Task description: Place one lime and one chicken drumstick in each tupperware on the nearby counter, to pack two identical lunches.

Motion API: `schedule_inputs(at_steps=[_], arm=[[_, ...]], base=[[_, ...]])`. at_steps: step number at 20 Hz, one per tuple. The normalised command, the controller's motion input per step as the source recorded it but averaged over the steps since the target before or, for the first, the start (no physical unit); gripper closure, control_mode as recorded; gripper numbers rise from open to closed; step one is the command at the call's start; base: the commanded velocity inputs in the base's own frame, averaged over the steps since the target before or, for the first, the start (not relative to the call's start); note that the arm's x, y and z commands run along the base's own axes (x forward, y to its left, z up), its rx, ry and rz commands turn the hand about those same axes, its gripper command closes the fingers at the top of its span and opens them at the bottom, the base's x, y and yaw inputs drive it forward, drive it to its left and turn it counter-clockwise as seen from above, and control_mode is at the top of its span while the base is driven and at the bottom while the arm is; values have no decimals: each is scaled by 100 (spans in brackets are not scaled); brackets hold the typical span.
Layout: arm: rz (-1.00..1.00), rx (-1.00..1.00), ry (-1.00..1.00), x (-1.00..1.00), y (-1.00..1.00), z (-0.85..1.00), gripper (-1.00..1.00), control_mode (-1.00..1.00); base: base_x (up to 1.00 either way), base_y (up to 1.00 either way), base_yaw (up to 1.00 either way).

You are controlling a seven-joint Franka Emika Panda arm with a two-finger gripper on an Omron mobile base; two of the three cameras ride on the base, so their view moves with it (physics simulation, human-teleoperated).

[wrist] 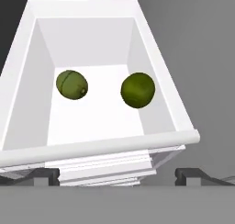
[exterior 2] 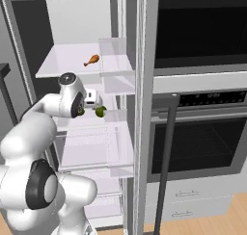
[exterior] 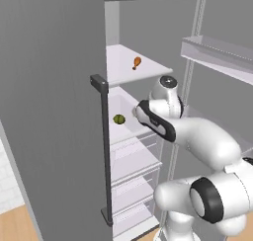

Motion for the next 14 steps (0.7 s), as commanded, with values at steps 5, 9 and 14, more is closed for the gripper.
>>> schedule_inputs(at_steps=[5,9,14], arm=[[-4,0,6,33,0,-28,-100,-100],[-9,0,0,55,0,-16,-100,-100],[-5,0,0,36,-1,-20,-100,-100]], base=[[0,0,0],[0,0,0],[0,0,0]])
